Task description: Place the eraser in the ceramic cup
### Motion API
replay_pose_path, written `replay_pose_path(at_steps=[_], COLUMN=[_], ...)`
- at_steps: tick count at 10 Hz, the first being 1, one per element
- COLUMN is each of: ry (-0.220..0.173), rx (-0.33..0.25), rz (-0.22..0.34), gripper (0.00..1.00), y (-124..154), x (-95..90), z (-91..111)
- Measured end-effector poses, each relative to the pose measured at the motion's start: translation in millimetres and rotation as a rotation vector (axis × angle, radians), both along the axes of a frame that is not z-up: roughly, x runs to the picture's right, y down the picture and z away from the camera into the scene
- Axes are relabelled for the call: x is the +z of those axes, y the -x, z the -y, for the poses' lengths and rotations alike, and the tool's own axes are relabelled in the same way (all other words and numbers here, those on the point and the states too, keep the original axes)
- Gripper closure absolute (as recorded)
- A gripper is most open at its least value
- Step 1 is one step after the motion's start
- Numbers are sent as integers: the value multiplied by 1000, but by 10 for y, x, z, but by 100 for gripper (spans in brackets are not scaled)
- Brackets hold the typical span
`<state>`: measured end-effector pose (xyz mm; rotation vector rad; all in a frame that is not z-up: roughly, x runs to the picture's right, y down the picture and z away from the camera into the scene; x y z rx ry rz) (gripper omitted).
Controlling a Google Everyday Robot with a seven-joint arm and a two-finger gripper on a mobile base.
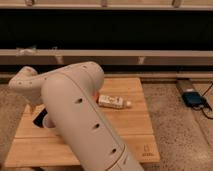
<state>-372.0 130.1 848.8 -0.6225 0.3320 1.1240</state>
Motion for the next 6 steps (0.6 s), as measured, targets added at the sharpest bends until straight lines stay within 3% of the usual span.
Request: replay_pose_path(at_steps=[2, 6], ry=[12, 9], rx=[51, 77], rz=[14, 11], gripper=[20, 20], y=[-115, -168], x=[101, 195], z=[-60, -72])
